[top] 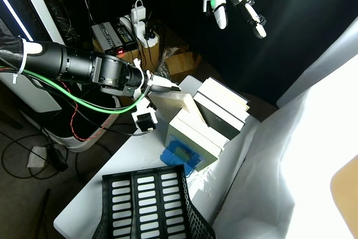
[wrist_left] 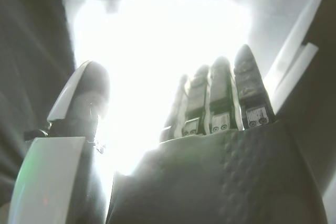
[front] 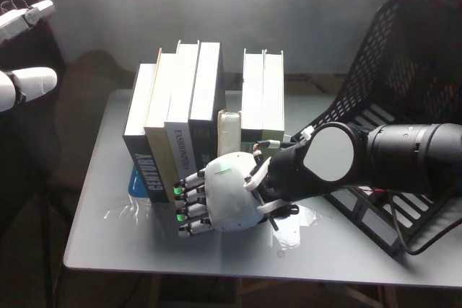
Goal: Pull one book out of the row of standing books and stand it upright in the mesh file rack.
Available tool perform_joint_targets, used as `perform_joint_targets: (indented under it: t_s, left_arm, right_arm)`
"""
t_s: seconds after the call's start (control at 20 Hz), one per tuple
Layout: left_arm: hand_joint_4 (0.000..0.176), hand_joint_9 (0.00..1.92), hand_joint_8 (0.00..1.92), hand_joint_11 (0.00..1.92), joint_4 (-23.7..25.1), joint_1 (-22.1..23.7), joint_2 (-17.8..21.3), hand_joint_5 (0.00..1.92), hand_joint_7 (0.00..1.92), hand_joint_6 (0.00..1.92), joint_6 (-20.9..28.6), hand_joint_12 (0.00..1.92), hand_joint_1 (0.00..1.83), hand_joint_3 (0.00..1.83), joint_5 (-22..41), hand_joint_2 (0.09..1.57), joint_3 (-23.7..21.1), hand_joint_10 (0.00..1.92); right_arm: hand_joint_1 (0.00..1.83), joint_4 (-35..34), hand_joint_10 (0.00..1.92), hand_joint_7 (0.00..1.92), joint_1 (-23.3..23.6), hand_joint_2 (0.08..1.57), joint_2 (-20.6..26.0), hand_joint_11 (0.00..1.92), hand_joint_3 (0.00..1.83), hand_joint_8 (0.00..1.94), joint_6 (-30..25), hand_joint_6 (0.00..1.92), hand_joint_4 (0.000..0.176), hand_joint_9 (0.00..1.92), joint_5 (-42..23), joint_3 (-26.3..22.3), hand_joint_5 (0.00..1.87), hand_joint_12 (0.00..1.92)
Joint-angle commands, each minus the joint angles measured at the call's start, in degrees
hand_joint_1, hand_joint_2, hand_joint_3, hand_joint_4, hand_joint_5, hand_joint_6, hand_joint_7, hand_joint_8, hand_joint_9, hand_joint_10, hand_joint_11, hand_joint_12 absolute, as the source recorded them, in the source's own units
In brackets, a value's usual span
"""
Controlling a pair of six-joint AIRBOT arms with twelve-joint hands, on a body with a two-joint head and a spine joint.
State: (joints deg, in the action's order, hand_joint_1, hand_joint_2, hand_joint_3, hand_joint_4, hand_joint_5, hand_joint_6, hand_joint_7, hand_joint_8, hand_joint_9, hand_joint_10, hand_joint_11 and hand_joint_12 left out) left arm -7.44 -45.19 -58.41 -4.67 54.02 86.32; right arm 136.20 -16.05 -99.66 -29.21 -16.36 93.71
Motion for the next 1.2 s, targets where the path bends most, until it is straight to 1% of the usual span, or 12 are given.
perform_joint_targets:
  t_s: [0.0, 0.15, 0.2, 0.25, 0.3, 0.35, 0.4, 0.5, 0.55, 0.9, 1.0, 1.15]
  left_arm:
    - [0.016, 0.00, 0.00, 0.00, -2.52, -0.03, 1.31, 0.04, 0.00, 0.01, 0.24, 0.00, 0.54, 0.00, 7.50, 1.35, -0.02, 0.00]
    - [0.014, 0.00, 0.00, 0.00, -2.76, -0.15, 1.74, 0.05, 0.00, 0.01, 0.24, 0.00, 0.46, 0.00, 8.14, 1.36, -0.35, 0.00]
    - [0.013, 0.00, 0.00, 0.00, -2.77, -0.13, 1.75, 0.05, 0.00, 0.01, 0.24, 0.00, 0.43, 0.00, 8.22, 1.36, -0.28, 0.00]
    - [0.005, 0.00, 0.00, 0.00, -2.73, 0.03, 1.75, 0.05, 0.00, 0.01, 0.24, 0.00, 0.42, 0.00, 8.23, 1.35, -0.11, 0.00]
    - [0.009, 0.00, 0.00, 0.00, -2.49, 0.45, 1.75, 0.06, 0.00, 0.01, 0.24, 0.00, 0.42, 0.00, 8.16, 1.35, 0.08, 0.00]
    - [0.001, 0.00, 0.00, 0.00, -1.81, 1.11, 1.82, 0.05, 0.00, 0.01, 0.24, 0.00, 0.42, 0.00, 8.00, 1.35, 0.27, 0.00]
    - [0.000, 0.00, 0.00, 0.00, -1.47, 1.51, 1.86, 0.04, 0.00, 0.01, 0.24, 0.00, 0.43, 0.00, 7.87, 1.35, 0.36, 0.00]
    - [0.000, 0.00, 0.00, 0.00, -0.87, 2.17, 1.87, 0.05, 0.00, 0.01, 0.24, 0.00, 0.50, 0.00, 7.76, 1.34, 0.55, 0.00]
    - [0.006, 0.00, 0.00, 0.00, -0.88, 2.17, 1.86, 0.03, 0.00, 0.00, 0.24, 0.00, 0.51, 0.00, 8.03, 1.33, 0.57, 0.00]
    - [0.021, 0.00, 0.00, 0.00, -1.18, 2.03, 1.71, 0.04, 0.00, 0.00, 0.24, 0.00, 0.58, 0.00, 8.56, 1.32, 0.62, 0.00]
    - [0.023, 0.00, 0.00, 0.00, -1.28, 1.93, 1.68, 0.00, 0.00, 0.00, 0.24, 0.00, 0.48, 0.00, 8.59, 1.34, 0.63, 0.00]
    - [0.025, 0.00, 0.00, 0.00, -1.47, 1.75, 1.68, 0.02, 0.00, 0.01, 0.24, 0.00, 0.53, 0.00, 8.76, 1.33, 0.59, 0.00]
  right_arm:
    - [1.37, 0.41, 0.00, 0.00, -0.97, 1.15, 0.73, 0.00, 0.09, 0.00, -0.48, 0.00, 0.000, 0.00, 1.69, 0.47, 0.02, 0.00]
    - [1.37, -0.22, 0.00, 0.01, -0.97, 1.15, 0.99, 0.00, 0.10, 0.00, -0.48, 0.00, 0.000, 0.00, 0.20, -0.26, 0.02, 0.00]
    - [1.23, -0.89, 0.08, 0.08, -0.97, 1.24, 1.04, 0.00, 0.00, 0.00, -0.48, 0.08, 0.000, 0.07, -0.13, -0.31, 0.11, 0.62]
    - [1.10, -0.96, 0.02, 0.02, -0.89, 1.29, 1.08, 0.00, 0.00, 0.00, -0.48, 0.09, 0.000, 0.01, -0.26, -0.29, 0.07, 0.12]
    - [1.19, -1.75, 0.04, 0.06, -0.75, 1.24, 1.21, 0.00, 0.01, 0.00, -0.48, 0.11, 0.000, 0.06, -0.75, -0.09, 0.10, 0.45]
    - [1.51, -2.53, 0.93, 0.71, 0.00, 1.11, 1.34, 0.49, 0.00, 0.19, -0.39, 0.31, 0.000, 0.73, -0.77, 0.00, 0.58, 1.20]
    - [1.33, -2.53, 1.19, 1.08, 0.01, 1.08, 1.34, 0.76, 0.00, 0.77, 0.00, 0.65, 0.000, 1.03, -0.83, 0.20, 0.93, 1.60]
    - [1.25, -2.53, 1.15, 1.13, 0.30, 1.09, 1.34, 0.72, 0.01, 0.91, 0.17, 0.96, 0.000, 1.04, -0.82, 0.57, 0.94, 1.70]
    - [1.13, -2.55, 1.55, 1.21, 0.45, 1.13, 1.37, 0.89, 0.04, 1.36, 0.17, 1.15, 0.000, 1.15, -0.83, 0.56, 0.90, 1.87]
    - [1.26, -2.54, 1.43, 1.05, 0.45, 0.90, 1.37, 0.84, 0.48, 1.24, 0.23, 1.05, 0.000, 1.09, -0.27, 0.70, 0.88, 1.81]
    - [1.25, -2.54, 1.46, 1.11, 0.45, 0.66, 1.37, 0.89, 0.95, 1.28, 0.23, 1.27, 0.000, 1.12, -0.08, 0.72, 0.92, 1.82]
    - [1.26, -2.54, 1.24, 1.17, 0.45, 0.68, 1.36, 0.89, 0.83, 1.09, 0.23, 1.15, 0.000, 1.17, -0.02, 0.69, 0.96, 1.69]
